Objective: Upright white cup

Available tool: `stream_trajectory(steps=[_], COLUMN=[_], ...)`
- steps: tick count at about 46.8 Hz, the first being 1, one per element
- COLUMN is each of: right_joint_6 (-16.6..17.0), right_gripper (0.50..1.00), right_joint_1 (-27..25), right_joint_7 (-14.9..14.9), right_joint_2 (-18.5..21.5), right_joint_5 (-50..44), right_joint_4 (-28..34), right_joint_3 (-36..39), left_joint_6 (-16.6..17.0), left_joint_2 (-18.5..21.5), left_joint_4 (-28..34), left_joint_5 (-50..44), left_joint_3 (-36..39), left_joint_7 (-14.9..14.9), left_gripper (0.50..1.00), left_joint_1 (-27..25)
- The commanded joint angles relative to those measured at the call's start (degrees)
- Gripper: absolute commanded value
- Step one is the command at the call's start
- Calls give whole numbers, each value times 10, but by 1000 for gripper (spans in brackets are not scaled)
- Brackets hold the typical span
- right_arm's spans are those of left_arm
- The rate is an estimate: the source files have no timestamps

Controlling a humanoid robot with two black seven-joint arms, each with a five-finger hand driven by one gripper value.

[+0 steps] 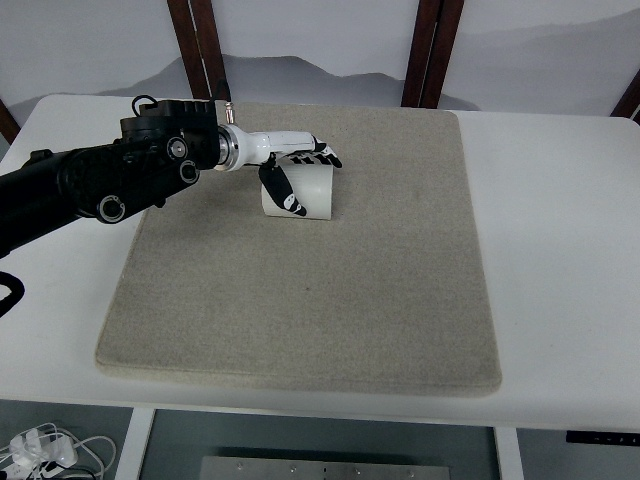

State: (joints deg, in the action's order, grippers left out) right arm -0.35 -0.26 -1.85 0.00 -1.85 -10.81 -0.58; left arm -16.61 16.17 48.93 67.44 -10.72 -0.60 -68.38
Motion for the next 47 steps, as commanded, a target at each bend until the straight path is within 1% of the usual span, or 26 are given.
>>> stream_trajectory(steps=[1,7,9,12,14,16,18,21,24,28,37,42,47], right_joint_6=[0,0,0,0,0,0,0,0,0,0,0,0,0], right_gripper=[952,952,952,952,952,952,952,952,952,952,952,952,952], right_joint_1=[0,0,0,0,0,0,0,0,0,0,0,0,0], right_joint_7=[0,0,0,0,0,0,0,0,0,0,0,0,0], right_joint_2=[0,0,0,0,0,0,0,0,0,0,0,0,0], right_joint_5=[0,0,0,0,0,0,0,0,0,0,0,0,0], right_joint_4=[0,0,0,0,0,0,0,0,0,0,0,0,0], right_joint_3=[1,0,0,1,0,0,0,0,1,1,0,1,0], left_joint_6=[-1,-1,-1,0,1,1,1,1,1,1,2,1,0], left_joint_2=[0,0,1,1,1,0,0,1,1,1,3,5,5], left_joint_4=[0,-1,0,0,0,-1,-1,-1,-1,0,0,-1,-1], left_joint_5=[1,1,0,-1,-1,-3,-4,-5,-6,-12,-15,-19,-48], left_joint_3=[0,8,16,18,18,18,17,14,11,9,-12,-31,-51], left_joint_7=[0,0,0,1,1,1,1,1,0,0,-1,-1,-1], left_gripper=[881,864,849,814,776,748,733,694,630,596,561,555,551], left_joint_1=[0,0,0,0,0,0,-1,-1,-1,-2,-4,-4,-4])
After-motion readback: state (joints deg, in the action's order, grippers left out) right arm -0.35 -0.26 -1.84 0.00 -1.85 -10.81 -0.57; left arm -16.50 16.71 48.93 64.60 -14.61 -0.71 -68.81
